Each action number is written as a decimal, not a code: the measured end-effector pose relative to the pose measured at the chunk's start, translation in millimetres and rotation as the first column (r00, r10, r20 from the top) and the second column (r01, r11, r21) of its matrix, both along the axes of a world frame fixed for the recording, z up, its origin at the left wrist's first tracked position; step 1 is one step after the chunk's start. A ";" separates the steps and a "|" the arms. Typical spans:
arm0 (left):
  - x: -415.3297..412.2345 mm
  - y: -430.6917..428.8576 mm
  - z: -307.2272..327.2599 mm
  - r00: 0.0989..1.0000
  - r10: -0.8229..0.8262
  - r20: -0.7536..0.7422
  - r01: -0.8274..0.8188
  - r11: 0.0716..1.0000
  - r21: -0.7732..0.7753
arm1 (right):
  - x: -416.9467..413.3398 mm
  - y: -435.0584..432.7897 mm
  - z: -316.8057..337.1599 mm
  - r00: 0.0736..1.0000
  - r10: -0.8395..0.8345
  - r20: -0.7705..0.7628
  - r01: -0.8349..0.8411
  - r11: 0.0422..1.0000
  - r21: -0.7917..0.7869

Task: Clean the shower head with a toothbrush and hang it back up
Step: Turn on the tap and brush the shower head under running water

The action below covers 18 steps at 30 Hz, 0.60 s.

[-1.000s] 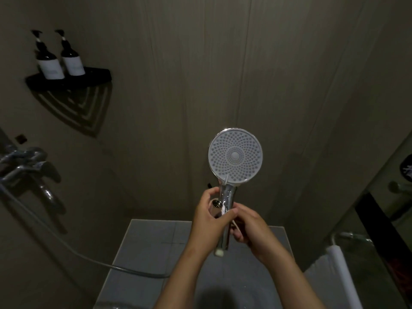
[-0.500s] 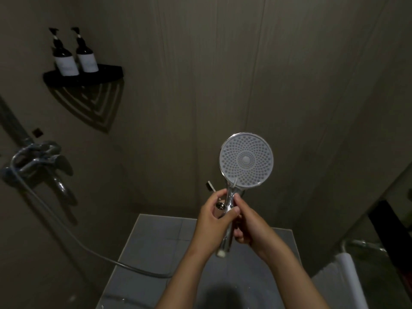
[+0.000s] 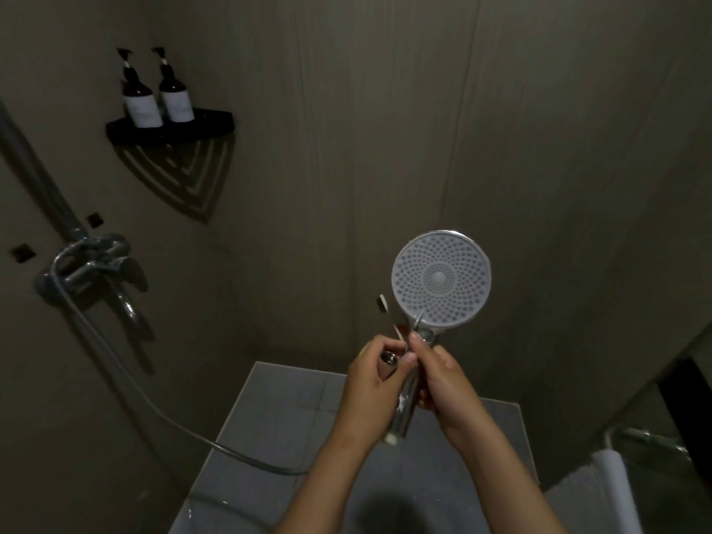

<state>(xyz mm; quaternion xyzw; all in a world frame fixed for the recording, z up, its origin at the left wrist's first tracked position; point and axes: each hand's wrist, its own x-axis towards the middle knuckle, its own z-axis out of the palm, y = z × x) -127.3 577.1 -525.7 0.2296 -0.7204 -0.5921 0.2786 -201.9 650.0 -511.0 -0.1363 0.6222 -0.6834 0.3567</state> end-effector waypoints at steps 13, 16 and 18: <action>12.2 -21.2 -5.7 0.973 0.227 -0.050 -0.221 0.970 0.102 | -20.1 15.3 -2.9 0.999 0.030 -0.035 -0.028 0.998 0.058; 11.3 -27.2 -4.0 0.961 0.273 -0.055 -0.268 0.960 0.074 | -20.9 11.2 -3.6 0.995 0.093 -0.021 -0.090 0.992 0.090; 11.2 -31.7 -2.6 0.951 0.303 -0.051 -0.300 0.951 0.072 | -21.8 6.8 -6.5 0.992 0.128 -0.021 -0.125 0.987 0.097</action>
